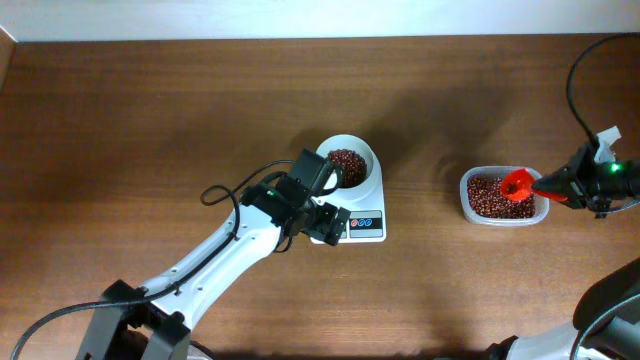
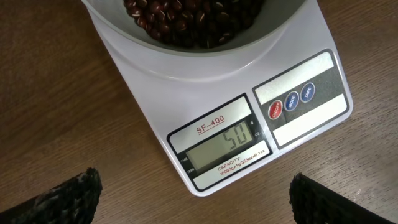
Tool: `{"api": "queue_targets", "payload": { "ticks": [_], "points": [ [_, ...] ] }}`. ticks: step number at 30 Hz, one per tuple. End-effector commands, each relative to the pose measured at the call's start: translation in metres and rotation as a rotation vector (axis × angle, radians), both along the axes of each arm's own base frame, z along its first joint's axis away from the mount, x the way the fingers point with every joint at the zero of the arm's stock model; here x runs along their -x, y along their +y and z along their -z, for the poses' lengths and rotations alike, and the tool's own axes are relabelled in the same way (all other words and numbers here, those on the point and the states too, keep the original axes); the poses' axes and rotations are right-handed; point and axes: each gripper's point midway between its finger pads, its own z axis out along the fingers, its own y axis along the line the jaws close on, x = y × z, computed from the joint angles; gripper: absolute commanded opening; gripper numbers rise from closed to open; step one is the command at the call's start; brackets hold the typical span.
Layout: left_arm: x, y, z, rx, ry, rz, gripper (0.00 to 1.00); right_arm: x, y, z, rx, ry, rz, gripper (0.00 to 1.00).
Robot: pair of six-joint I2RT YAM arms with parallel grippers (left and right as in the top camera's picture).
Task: Scoop item into bowl and weigh 50g on scale
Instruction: 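Carry the scoop right back to the bean tub, then lower the scoop into the tub and open the right gripper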
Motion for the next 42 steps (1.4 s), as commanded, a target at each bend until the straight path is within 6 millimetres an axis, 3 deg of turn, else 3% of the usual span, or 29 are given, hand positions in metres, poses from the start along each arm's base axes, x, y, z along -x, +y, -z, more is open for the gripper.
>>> {"api": "queue_targets", "payload": {
  "ticks": [1,12,17,21,23,26,30,36,42],
  "points": [
    [-0.005,0.000,-0.009,0.010,-0.026,-0.015,0.99,0.004,-0.012,0.004,0.066,0.043,0.024,0.04],
    [-0.007,-0.001,-0.010,0.016,-0.035,-0.015,0.99,0.002,-0.006,0.039,0.033,0.030,0.036,0.05],
    [-0.007,-0.001,-0.010,0.016,-0.036,-0.015,0.99,0.000,-0.009,0.040,0.048,0.024,0.035,0.23],
    [-0.007,-0.001,-0.010,0.016,-0.036,-0.015,0.99,0.001,-0.011,0.041,0.059,0.026,0.034,0.64],
    [-0.007,-0.001,-0.010,0.016,-0.036,-0.015,0.99,0.002,-0.015,0.044,0.086,0.035,0.033,0.74],
    [-0.007,-0.001,-0.010,0.016,-0.037,-0.015,0.99,0.002,-0.018,0.046,0.109,0.040,0.032,0.81],
    [-0.008,-0.002,-0.011,0.020,-0.042,-0.015,0.99,0.000,-0.031,0.055,0.224,0.083,0.044,0.82],
    [-0.008,-0.002,-0.011,0.020,-0.042,-0.015,0.99,-0.032,-0.021,0.055,0.305,-0.014,-0.011,0.87],
    [-0.007,-0.001,-0.010,0.018,-0.038,-0.015,0.99,-0.083,0.021,0.048,0.389,-0.201,-0.151,0.93]
  ]
}}
